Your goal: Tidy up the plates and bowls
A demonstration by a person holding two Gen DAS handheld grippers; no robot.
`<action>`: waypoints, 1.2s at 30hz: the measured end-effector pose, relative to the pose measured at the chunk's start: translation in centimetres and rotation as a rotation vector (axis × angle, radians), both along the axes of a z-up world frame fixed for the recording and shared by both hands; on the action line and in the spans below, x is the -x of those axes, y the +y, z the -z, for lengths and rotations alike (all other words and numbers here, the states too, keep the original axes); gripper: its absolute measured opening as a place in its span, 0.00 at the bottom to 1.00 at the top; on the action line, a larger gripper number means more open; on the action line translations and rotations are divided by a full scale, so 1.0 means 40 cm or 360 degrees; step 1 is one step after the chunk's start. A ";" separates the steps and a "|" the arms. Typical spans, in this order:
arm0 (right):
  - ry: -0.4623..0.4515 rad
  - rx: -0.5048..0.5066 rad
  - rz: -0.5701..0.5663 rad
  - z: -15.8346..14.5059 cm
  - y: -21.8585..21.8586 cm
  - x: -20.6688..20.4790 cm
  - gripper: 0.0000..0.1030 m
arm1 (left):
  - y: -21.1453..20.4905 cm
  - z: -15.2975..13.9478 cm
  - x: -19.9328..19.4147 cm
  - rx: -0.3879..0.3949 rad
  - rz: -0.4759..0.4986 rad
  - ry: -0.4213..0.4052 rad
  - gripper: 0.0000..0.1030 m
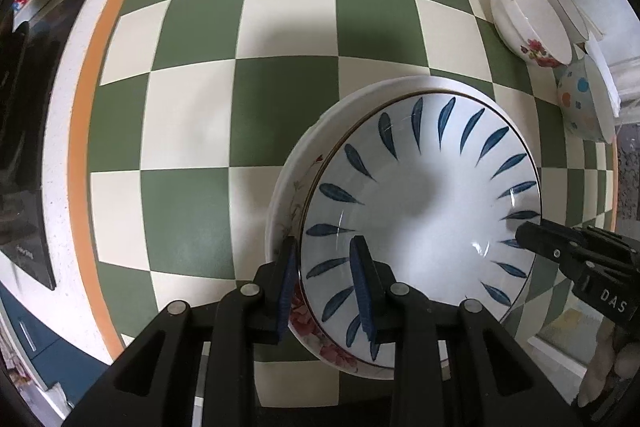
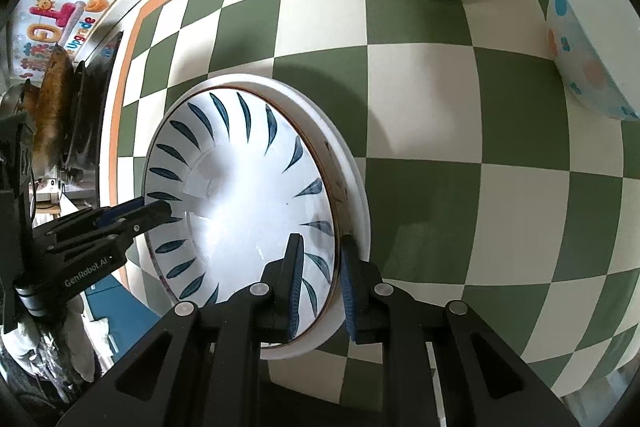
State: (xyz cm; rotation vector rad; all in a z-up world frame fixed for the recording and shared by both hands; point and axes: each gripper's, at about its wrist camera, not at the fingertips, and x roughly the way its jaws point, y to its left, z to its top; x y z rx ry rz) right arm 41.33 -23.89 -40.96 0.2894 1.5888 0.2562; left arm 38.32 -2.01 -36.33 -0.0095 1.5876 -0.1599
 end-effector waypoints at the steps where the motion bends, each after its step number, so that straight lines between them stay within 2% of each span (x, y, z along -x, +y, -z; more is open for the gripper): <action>1: 0.0007 0.0001 -0.0012 0.001 0.001 0.000 0.20 | 0.003 -0.001 0.003 -0.0005 -0.0008 -0.0005 0.24; 7: -0.0052 0.0081 -0.0028 -0.028 0.010 0.019 0.20 | 0.009 -0.040 0.040 -0.0039 -0.0050 -0.0077 0.24; 14: -0.0176 0.0134 0.0016 -0.124 0.028 0.071 0.22 | 0.020 -0.156 0.111 -0.0035 -0.0070 -0.0259 0.24; 21: -0.0350 0.0185 0.0080 -0.263 0.063 0.175 0.36 | 0.023 -0.284 0.192 -0.0024 0.0004 -0.0420 0.26; 25: -0.0454 0.0223 0.0095 -0.339 0.086 0.243 0.51 | 0.028 -0.343 0.239 0.0018 0.0033 -0.0493 0.37; 27: -0.0513 0.0237 0.0100 -0.380 0.099 0.278 0.62 | 0.031 -0.370 0.263 0.0043 0.0050 -0.0535 0.50; 28: -0.0535 0.0242 0.0100 -0.398 0.104 0.296 0.65 | 0.032 -0.385 0.276 0.0044 0.0062 -0.0559 0.65; 29: -0.0555 0.0246 0.0105 -0.413 0.105 0.309 0.69 | 0.032 -0.395 0.286 0.0047 0.0070 -0.0579 0.75; 31: -0.0607 0.0262 0.0122 -0.443 0.114 0.338 0.74 | 0.037 -0.416 0.307 0.0041 0.0074 -0.0616 0.82; 34: -0.0676 0.0294 0.0157 -0.486 0.120 0.384 0.80 | 0.048 -0.443 0.337 0.0042 0.0067 -0.0666 0.83; 36: -0.0702 0.0313 0.0186 -0.507 0.119 0.409 0.86 | 0.055 -0.456 0.355 0.0042 0.0064 -0.0696 0.87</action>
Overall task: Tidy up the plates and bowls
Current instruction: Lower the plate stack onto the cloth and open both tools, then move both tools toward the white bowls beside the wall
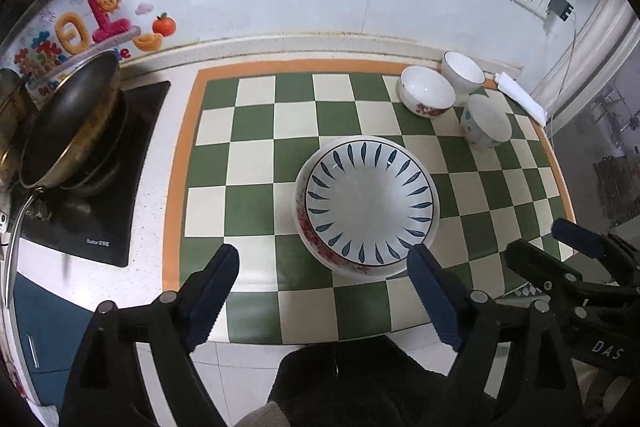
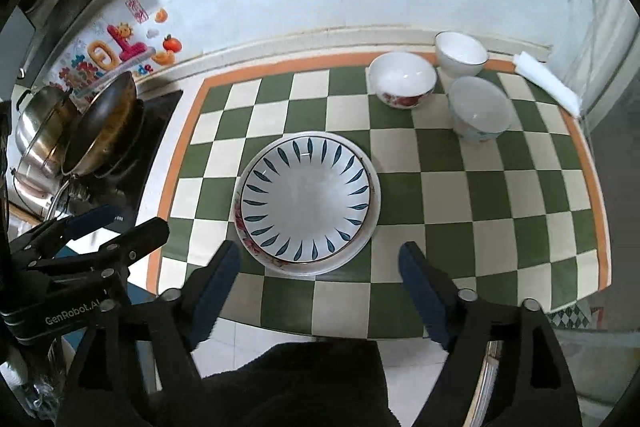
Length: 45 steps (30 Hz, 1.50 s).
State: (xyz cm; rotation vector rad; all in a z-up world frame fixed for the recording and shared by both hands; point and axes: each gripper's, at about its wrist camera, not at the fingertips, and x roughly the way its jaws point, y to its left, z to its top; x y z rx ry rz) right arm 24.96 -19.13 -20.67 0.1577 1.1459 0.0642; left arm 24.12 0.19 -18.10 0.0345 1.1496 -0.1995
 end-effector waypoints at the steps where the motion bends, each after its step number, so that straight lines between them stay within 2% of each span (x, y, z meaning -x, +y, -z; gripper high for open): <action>1: -0.0008 0.0005 0.0010 -0.007 -0.001 0.010 0.86 | 0.001 -0.006 0.007 -0.0003 0.0003 -0.0010 0.90; 8: -0.0063 0.0016 0.0056 -0.056 0.000 0.079 0.90 | 0.002 -0.046 0.060 0.0009 0.0027 -0.0073 0.92; 13: -0.0088 -0.0001 0.0071 -0.076 -0.008 0.093 0.91 | -0.002 -0.067 0.066 0.0038 0.0022 -0.0079 0.92; 20: -0.0119 -0.0129 0.0101 -0.082 -0.086 0.047 0.92 | -0.055 -0.072 -0.005 0.0074 -0.0011 -0.0126 0.92; 24: -0.0108 -0.0232 0.0137 -0.057 -0.180 -0.037 0.92 | -0.127 -0.054 -0.102 0.0053 -0.0016 -0.0141 0.92; 29: -0.0081 -0.0285 0.0168 -0.012 -0.324 -0.206 0.92 | -0.233 -0.008 -0.274 0.0065 -0.0059 -0.0115 0.92; 35: 0.0048 -0.0324 0.0138 0.088 -0.487 -0.469 0.89 | -0.323 0.112 -0.503 0.0099 -0.0154 0.0084 0.92; 39: 0.0174 -0.0316 0.0077 0.176 -0.544 -0.619 0.84 | -0.379 0.217 -0.633 0.0135 -0.0153 0.0242 0.91; 42: 0.0268 -0.0272 0.0020 0.252 -0.566 -0.716 0.79 | -0.410 0.284 -0.699 0.0166 -0.0164 0.0335 0.87; 45: 0.0347 -0.0228 -0.0041 0.326 -0.573 -0.796 0.73 | -0.439 0.342 -0.749 0.0163 -0.0153 0.0413 0.78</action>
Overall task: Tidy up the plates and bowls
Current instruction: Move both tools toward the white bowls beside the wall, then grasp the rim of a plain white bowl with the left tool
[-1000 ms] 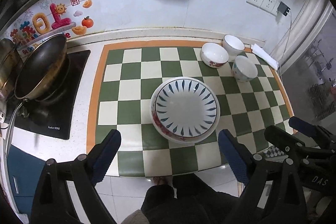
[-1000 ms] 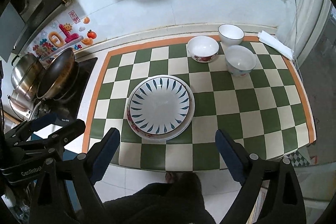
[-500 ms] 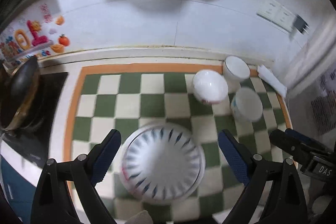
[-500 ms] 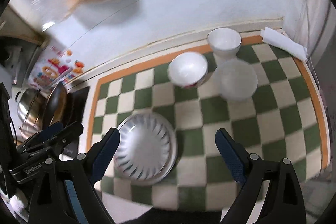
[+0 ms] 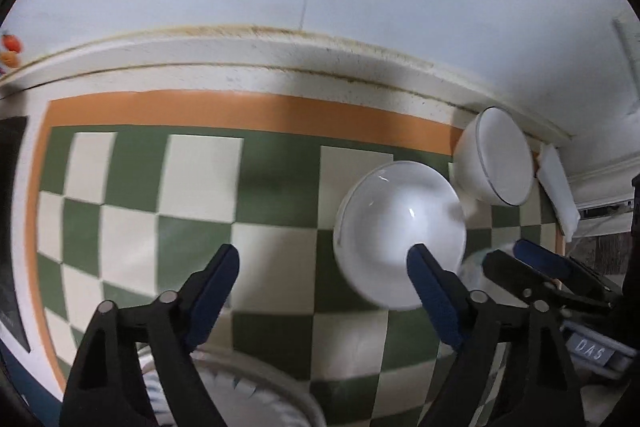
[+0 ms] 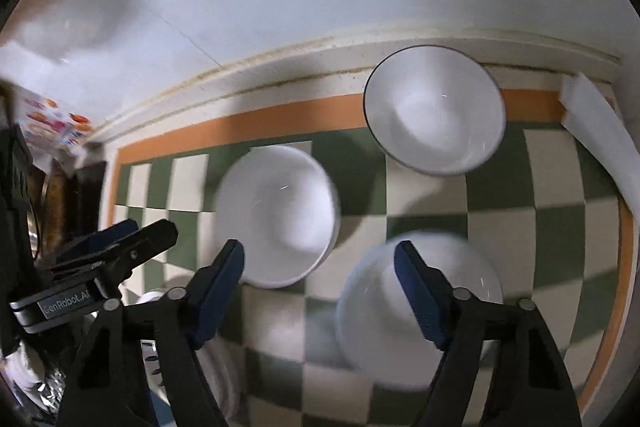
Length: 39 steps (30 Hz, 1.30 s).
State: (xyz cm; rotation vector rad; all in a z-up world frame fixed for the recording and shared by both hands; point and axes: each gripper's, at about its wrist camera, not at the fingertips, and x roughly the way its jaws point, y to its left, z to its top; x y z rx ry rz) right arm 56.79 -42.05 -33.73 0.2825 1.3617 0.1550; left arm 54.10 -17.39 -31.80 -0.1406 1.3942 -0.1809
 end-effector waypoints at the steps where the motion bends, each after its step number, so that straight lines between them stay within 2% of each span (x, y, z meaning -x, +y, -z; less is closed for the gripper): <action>1: 0.0024 0.0001 -0.0017 0.021 0.000 -0.020 0.70 | -0.008 0.021 -0.012 0.0002 0.0009 0.0031 0.70; 3: 0.0059 -0.0008 -0.0048 0.055 0.002 -0.046 0.64 | -0.026 0.063 -0.034 0.0011 0.0035 0.0106 0.58; 5: 0.0077 -0.0005 -0.0071 0.077 0.010 -0.059 0.57 | -0.041 0.103 -0.046 0.0021 0.0057 0.0183 0.38; 7: 0.0108 -0.0022 -0.0096 0.109 0.016 -0.080 0.46 | -0.049 0.136 -0.052 0.0043 0.0067 0.0239 0.29; 9: 0.0154 -0.0049 -0.0109 0.137 0.021 -0.091 0.25 | -0.055 0.157 -0.050 0.0055 0.0064 0.0273 0.23; 10: 0.0171 -0.0057 -0.0115 0.147 0.025 -0.093 0.20 | -0.057 0.162 -0.048 0.0065 0.0067 0.0279 0.20; 12: 0.0190 -0.0045 -0.0125 0.167 0.029 -0.097 0.11 | -0.063 0.163 -0.041 0.0052 0.0067 0.0273 0.19; 18: 0.0181 -0.0079 -0.0093 0.156 0.026 -0.089 0.09 | -0.072 0.133 -0.001 0.0034 0.0073 0.0246 0.19; 23: 0.0130 -0.0089 -0.0104 0.081 0.036 -0.053 0.09 | -0.078 0.060 0.054 0.0020 0.0091 0.0196 0.19; 31: 0.0068 -0.0096 -0.0113 -0.038 0.039 0.110 0.09 | -0.092 -0.079 0.193 0.0023 0.0178 0.0095 0.19; 35: 0.0058 -0.0125 -0.0087 -0.069 0.011 0.210 0.09 | -0.112 -0.098 0.233 -0.0002 0.0238 0.0077 0.19; 39: 0.0066 -0.0123 -0.0057 -0.072 -0.015 0.302 0.09 | -0.129 -0.072 0.298 0.0002 0.0282 0.0124 0.19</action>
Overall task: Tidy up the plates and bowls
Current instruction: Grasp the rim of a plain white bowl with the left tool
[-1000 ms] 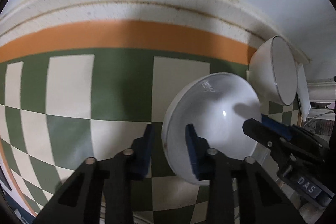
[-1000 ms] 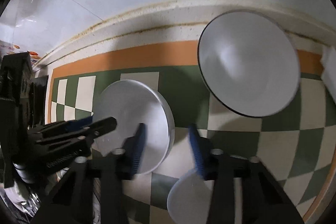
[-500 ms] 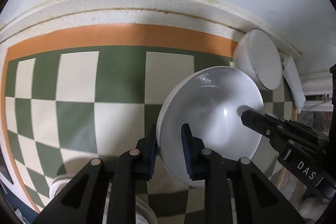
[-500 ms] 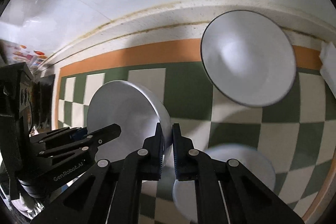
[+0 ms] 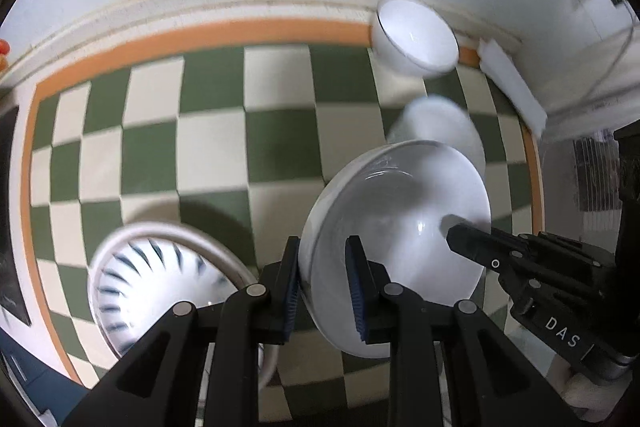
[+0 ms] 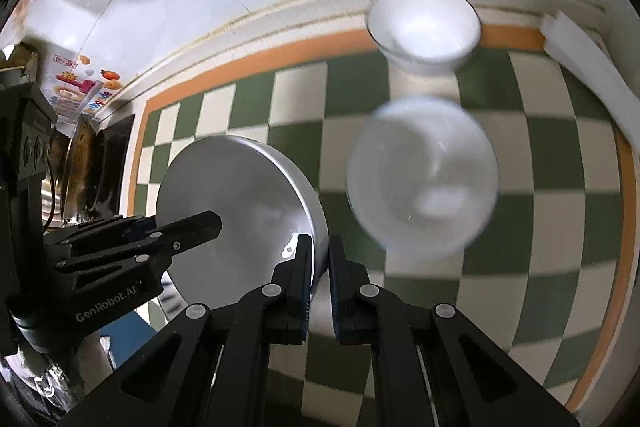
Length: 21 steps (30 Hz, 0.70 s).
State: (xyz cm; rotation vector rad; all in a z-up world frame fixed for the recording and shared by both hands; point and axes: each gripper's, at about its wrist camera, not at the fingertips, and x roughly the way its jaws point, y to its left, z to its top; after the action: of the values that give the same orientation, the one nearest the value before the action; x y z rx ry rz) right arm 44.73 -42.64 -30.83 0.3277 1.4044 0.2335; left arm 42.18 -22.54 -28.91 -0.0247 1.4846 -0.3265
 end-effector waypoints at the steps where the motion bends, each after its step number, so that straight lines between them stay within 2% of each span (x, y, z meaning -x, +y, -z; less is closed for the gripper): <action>1: 0.0014 0.0000 0.0012 0.009 -0.007 0.027 0.09 | -0.007 0.009 0.014 -0.0003 0.0019 0.0011 0.19; 9: 0.0147 0.0001 0.0079 0.121 -0.066 0.141 0.09 | -0.064 0.124 0.072 -0.0051 0.0099 0.0123 0.19; 14: 0.0217 -0.0015 0.0114 0.193 -0.083 0.155 0.09 | -0.085 0.185 0.073 -0.0110 0.0126 0.0186 0.19; 21: 0.0270 -0.0015 0.0100 0.244 -0.097 0.163 0.10 | -0.096 0.228 0.071 -0.0152 0.0131 0.0242 0.19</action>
State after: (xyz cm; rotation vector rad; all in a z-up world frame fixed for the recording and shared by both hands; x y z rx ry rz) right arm 38.21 -46.53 -40.58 0.4065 1.5576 0.1638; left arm 39.34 -26.39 -38.04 0.0900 1.6534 -0.3257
